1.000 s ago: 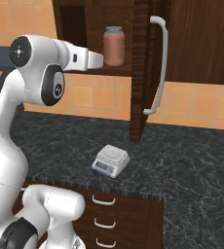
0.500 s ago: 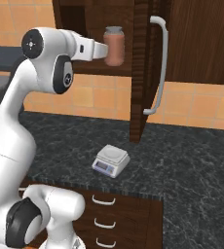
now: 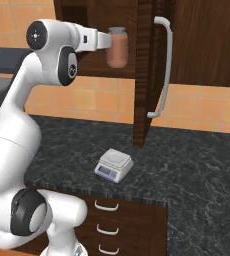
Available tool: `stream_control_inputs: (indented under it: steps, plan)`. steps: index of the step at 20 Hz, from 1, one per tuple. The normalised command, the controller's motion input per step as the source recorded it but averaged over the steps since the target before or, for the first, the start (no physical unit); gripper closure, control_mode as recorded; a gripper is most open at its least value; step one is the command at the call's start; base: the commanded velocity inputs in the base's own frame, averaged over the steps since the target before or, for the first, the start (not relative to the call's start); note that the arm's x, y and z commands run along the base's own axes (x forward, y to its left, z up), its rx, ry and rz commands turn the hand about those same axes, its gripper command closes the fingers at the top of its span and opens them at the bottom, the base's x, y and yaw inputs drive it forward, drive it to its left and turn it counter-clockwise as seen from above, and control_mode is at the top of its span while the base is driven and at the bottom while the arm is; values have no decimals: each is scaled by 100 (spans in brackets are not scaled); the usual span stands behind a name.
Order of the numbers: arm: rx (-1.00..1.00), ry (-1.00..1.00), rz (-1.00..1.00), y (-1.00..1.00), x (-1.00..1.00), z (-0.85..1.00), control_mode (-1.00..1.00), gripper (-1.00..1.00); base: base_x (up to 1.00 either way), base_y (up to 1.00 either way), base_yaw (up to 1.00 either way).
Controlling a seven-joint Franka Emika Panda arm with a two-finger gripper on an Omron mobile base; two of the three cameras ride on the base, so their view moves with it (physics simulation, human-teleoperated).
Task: Pick the honey bottle and place it on the digital scale for weighing, and close the cabinet.
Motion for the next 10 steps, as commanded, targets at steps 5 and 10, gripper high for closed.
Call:
stream_control_inputs:
  steps: [5, 10]
  plan:
    - [0, -4, 10, 7, 54, 0, -100, -100, 0, 0, 0]
    - [0, -8, 6, -5, 53, 4, -100, -100, 0, 0, 0]
